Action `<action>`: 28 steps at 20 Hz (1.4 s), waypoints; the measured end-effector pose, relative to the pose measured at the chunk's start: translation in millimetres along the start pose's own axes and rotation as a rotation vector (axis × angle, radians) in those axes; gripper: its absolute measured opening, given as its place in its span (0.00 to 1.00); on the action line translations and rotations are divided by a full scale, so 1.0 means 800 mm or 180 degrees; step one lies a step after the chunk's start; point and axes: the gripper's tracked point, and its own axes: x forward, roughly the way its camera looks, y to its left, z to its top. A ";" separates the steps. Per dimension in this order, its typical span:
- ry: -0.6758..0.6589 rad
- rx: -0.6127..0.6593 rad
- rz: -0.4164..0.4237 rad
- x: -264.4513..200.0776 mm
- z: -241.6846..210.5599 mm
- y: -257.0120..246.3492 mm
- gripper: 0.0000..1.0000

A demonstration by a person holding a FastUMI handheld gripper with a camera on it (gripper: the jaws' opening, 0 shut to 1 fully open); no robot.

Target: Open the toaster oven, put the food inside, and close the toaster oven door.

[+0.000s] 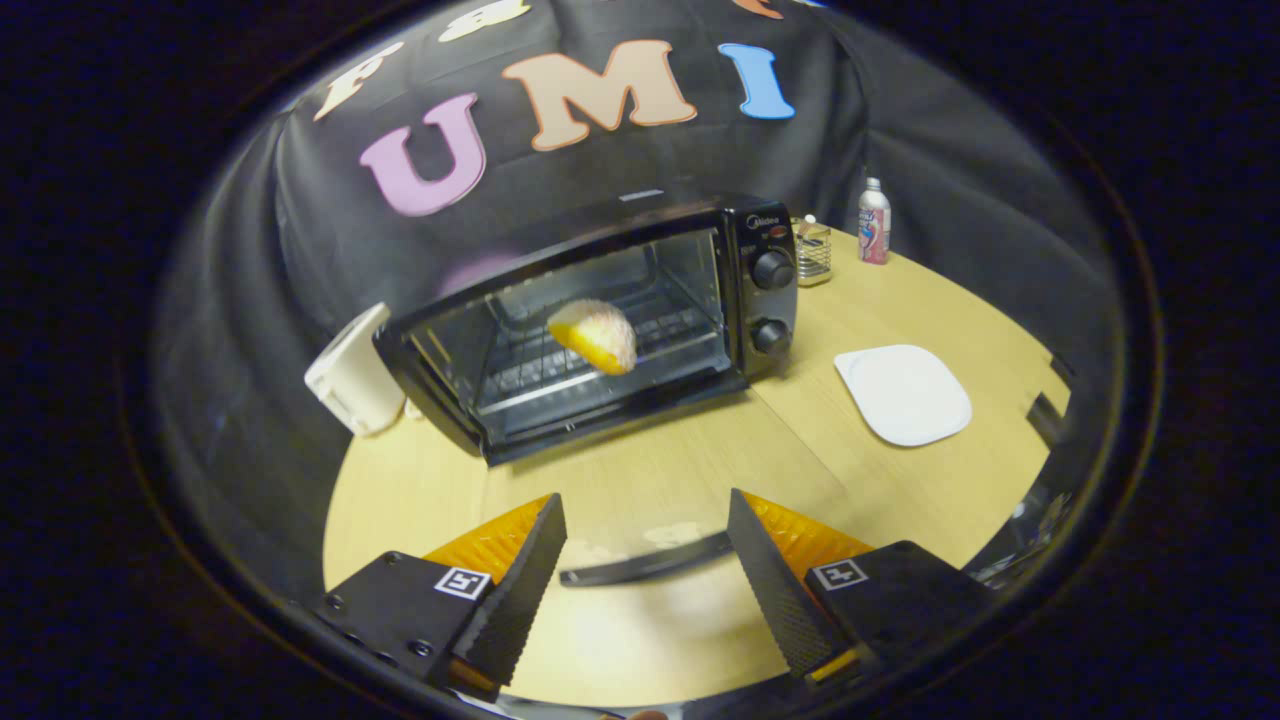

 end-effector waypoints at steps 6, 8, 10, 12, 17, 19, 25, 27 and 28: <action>0.0316 -0.0408 -0.0175 0.000 -0.056 -0.017 1.00; 0.0395 -0.0535 -0.0193 0.006 -0.069 -0.014 1.00; 0.0472 -0.0575 -0.0169 0.016 -0.082 -0.010 1.00; 0.0548 -0.0628 -0.0163 0.026 -0.092 -0.008 1.00; 0.0573 -0.0608 -0.0058 0.039 -0.094 0.003 1.00; 0.0530 -0.0581 -0.0001 0.037 -0.090 0.009 1.00; 0.0448 -0.0598 0.0050 0.029 -0.075 0.015 1.00; 0.0393 -0.0599 0.0081 0.024 -0.068 0.016 1.00; 0.0353 -0.0592 0.0096 0.021 -0.064 0.017 1.00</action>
